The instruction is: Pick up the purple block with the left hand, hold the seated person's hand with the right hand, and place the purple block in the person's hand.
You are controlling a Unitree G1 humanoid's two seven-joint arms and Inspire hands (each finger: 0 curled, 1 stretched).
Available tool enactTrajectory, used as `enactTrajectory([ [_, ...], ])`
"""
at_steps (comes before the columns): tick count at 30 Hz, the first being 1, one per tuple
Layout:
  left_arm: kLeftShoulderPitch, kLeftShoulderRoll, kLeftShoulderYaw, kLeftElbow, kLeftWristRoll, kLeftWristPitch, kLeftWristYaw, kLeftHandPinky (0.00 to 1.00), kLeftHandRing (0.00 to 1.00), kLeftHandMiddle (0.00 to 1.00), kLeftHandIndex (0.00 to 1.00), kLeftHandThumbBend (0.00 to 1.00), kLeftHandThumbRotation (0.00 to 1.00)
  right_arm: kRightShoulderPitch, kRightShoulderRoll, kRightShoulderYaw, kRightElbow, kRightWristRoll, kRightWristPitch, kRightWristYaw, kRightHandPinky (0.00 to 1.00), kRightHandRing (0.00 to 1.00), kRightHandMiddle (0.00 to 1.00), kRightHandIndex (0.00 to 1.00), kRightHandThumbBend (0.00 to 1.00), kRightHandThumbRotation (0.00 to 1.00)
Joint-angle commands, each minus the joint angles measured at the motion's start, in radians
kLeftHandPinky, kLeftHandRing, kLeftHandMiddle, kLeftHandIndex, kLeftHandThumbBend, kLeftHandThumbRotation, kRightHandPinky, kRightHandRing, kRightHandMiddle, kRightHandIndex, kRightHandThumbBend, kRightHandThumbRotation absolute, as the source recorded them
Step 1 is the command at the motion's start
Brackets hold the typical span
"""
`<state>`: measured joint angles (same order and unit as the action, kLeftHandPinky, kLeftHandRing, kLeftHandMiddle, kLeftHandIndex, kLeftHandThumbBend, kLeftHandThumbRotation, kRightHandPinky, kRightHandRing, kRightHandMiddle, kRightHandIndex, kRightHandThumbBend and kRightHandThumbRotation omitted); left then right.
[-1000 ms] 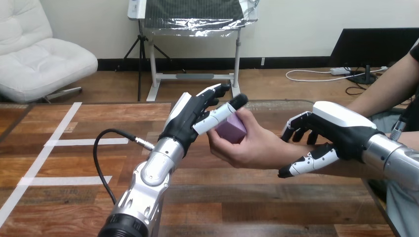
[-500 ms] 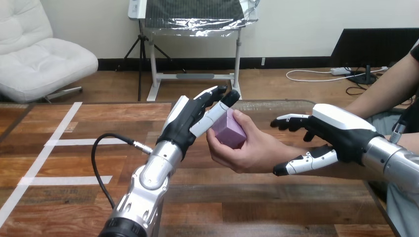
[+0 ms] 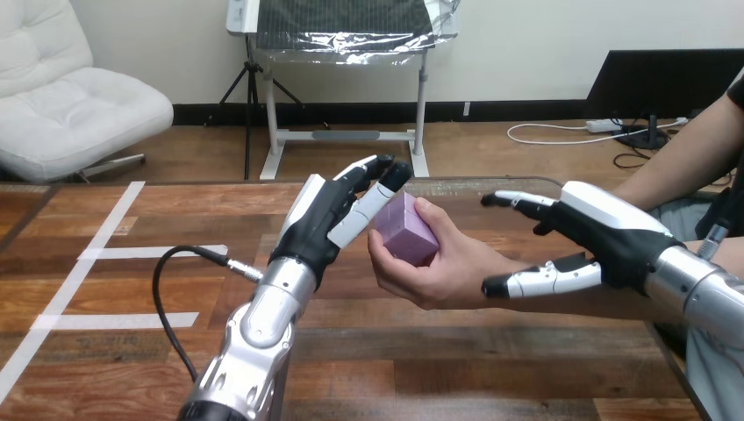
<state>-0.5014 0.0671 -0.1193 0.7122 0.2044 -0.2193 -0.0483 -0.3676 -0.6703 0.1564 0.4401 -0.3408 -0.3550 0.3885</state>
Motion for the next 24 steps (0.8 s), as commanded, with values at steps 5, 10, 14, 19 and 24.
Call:
enactTrajectory([
  [5,0.032,0.020,0.013,-0.155,-0.006,-0.027,0.014,0.93,0.93,0.91,0.87,0.97,1.00,0.027,0.037,-0.016,0.031,0.053,0.009,-0.005,0.81,0.95,0.95,0.95,0.97,0.74],
  [10,0.072,0.031,0.014,-0.213,-0.006,-0.048,0.011,0.93,0.91,0.90,0.86,0.93,1.00,0.032,0.042,-0.022,0.034,0.065,-0.015,-0.022,0.78,0.93,0.94,0.95,0.95,0.79],
  [14,0.112,0.037,0.022,-0.273,-0.013,-0.061,0.010,0.92,0.90,0.89,0.85,0.91,1.00,0.036,0.045,-0.027,0.023,0.079,-0.010,-0.025,0.76,0.92,0.93,0.95,0.95,0.82],
  [19,0.158,0.043,0.028,-0.343,-0.019,-0.070,0.006,0.90,0.89,0.89,0.85,0.87,1.00,0.045,0.053,-0.036,0.012,0.105,-0.008,-0.027,0.75,0.90,0.93,0.95,0.95,0.85],
  [24,0.214,0.049,0.040,-0.438,-0.031,-0.059,-0.007,0.90,0.88,0.88,0.85,0.80,1.00,0.053,0.065,-0.049,0.000,0.149,-0.014,-0.020,0.75,0.90,0.93,0.95,0.95,0.86],
])
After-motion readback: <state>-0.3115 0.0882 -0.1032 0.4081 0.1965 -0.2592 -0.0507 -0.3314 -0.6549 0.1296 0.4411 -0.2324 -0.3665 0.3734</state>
